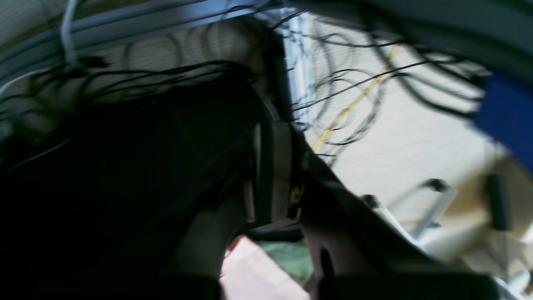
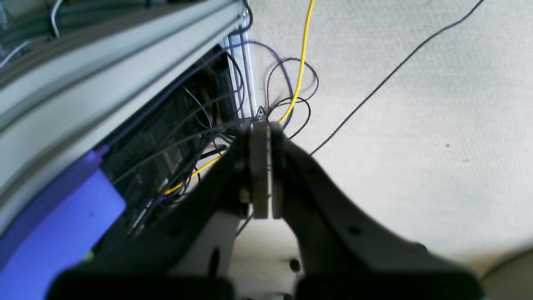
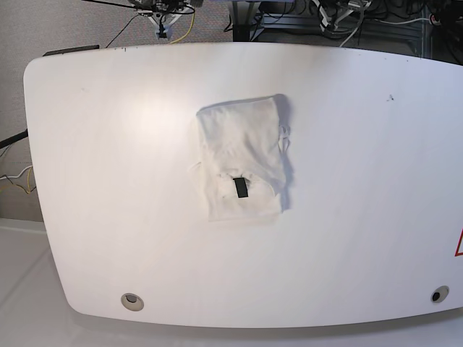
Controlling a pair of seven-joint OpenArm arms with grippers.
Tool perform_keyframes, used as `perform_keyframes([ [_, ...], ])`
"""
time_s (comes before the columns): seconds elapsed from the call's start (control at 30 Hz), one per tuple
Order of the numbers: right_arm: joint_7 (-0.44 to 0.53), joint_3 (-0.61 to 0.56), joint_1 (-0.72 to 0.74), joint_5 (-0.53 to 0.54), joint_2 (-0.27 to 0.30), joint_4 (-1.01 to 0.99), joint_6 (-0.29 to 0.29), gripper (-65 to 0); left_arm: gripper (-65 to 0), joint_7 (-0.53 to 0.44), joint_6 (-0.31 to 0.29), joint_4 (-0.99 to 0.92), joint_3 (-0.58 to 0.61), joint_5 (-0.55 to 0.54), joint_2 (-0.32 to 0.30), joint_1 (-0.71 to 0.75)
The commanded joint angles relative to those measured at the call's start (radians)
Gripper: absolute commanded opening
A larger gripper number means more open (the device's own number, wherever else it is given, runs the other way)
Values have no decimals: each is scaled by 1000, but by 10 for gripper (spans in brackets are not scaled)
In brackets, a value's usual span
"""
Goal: Fold the T-shirt properly
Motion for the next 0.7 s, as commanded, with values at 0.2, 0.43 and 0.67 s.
perform_keyframes([
  [0.2,-14,-4,21,-27,-3,-11,-19,-650,-619,-23,109,-19,78,-2,49,-26],
  [0.43,-41,-1,33,-130,-35,-11,-106,-650,-619,-18,149,-19,80,-2,66,-48],
  [0.67,-38,0,33,-136,-41,-11,-116,-650,-619,-18,151,-59,77,-4,66,-81],
])
